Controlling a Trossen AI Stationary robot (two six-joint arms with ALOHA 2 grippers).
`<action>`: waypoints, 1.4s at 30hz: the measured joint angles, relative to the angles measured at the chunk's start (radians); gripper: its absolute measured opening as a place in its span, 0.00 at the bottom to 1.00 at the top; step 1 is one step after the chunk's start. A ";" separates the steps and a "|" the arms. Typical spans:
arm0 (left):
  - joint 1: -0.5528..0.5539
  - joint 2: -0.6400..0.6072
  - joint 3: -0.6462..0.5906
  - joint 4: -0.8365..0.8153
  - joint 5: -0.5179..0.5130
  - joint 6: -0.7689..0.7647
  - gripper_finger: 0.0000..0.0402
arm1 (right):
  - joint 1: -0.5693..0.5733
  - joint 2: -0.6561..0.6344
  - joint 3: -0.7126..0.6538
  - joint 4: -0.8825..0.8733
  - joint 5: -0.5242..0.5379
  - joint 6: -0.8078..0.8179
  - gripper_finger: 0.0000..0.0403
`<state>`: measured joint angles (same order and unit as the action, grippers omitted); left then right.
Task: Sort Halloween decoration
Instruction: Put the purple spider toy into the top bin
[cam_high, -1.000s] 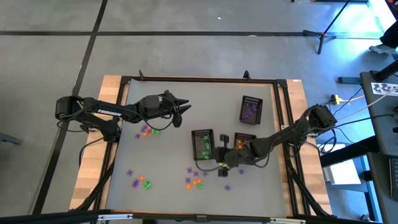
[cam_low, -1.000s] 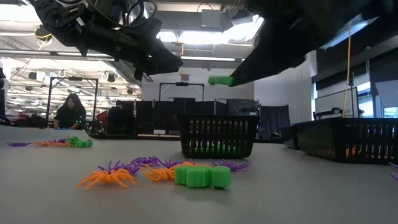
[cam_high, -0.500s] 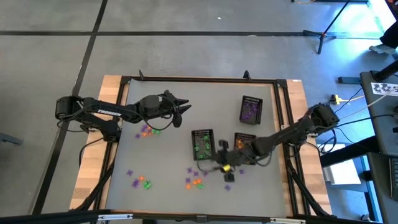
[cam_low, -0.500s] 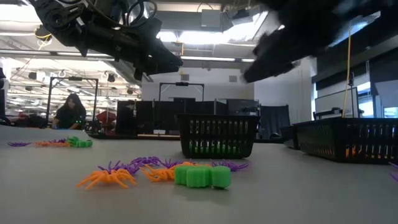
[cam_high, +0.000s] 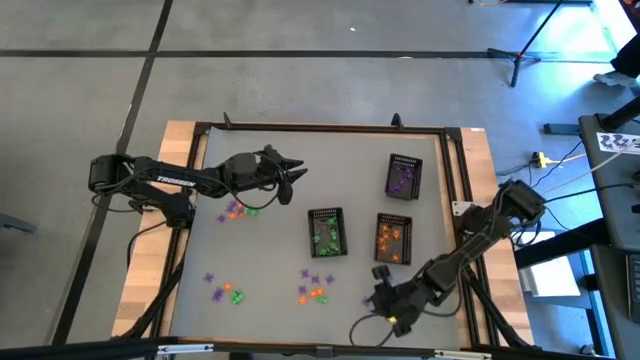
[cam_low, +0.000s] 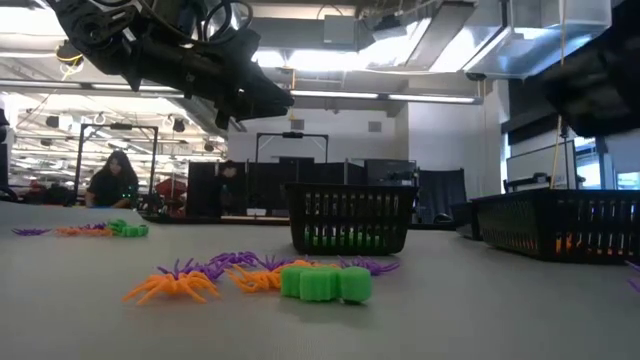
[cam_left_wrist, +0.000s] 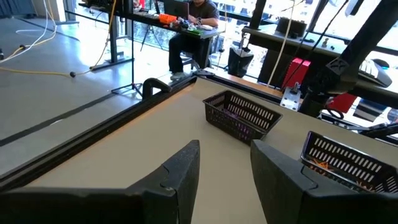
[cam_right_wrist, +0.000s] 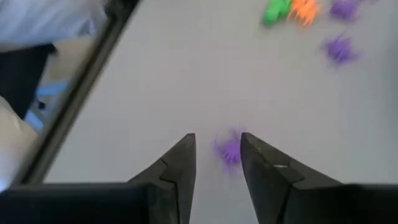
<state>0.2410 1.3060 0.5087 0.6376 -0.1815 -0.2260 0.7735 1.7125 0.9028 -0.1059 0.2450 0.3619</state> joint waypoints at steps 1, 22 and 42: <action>0.000 0.000 0.000 0.000 0.000 0.000 0.34 | 0.002 0.014 0.000 -0.001 0.003 0.009 0.31; 0.000 0.000 0.000 -0.001 0.000 0.000 0.34 | 0.000 0.113 0.002 -0.008 0.037 0.050 0.02; 0.000 0.000 0.000 -0.001 0.000 0.000 0.34 | -0.002 -0.115 -0.002 -0.118 0.159 0.076 0.07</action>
<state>0.2412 1.3061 0.5087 0.6370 -0.1814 -0.2260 0.7715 1.5971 0.9012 -0.2234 0.4037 0.4377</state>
